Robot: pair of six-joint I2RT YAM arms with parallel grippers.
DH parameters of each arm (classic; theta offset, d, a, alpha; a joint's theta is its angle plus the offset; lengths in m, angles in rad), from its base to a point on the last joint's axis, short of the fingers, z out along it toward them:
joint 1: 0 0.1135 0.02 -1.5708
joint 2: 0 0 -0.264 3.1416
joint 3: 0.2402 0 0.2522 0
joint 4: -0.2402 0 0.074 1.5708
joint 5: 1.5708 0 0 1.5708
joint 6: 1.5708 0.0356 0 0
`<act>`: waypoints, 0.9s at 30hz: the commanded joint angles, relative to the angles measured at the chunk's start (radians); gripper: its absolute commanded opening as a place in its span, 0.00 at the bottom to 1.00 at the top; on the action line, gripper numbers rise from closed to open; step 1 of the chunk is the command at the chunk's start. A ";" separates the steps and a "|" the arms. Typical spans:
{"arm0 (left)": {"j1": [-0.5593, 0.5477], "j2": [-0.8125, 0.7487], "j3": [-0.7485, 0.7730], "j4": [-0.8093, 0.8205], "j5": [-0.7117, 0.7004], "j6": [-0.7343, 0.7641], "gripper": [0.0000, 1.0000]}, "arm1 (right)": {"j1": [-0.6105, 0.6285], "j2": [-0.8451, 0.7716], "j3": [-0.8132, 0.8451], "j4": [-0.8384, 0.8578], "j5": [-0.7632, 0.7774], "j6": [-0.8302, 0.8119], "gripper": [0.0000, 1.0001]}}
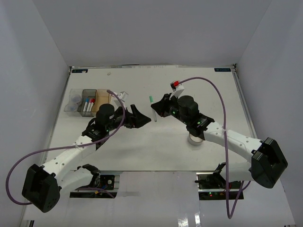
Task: Sort the stationery into containers
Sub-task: Move the drawer to the storage box.
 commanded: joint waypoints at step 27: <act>-0.218 0.202 0.085 0.137 -0.256 -0.012 0.23 | 0.044 -0.088 -0.188 0.237 0.058 0.166 0.16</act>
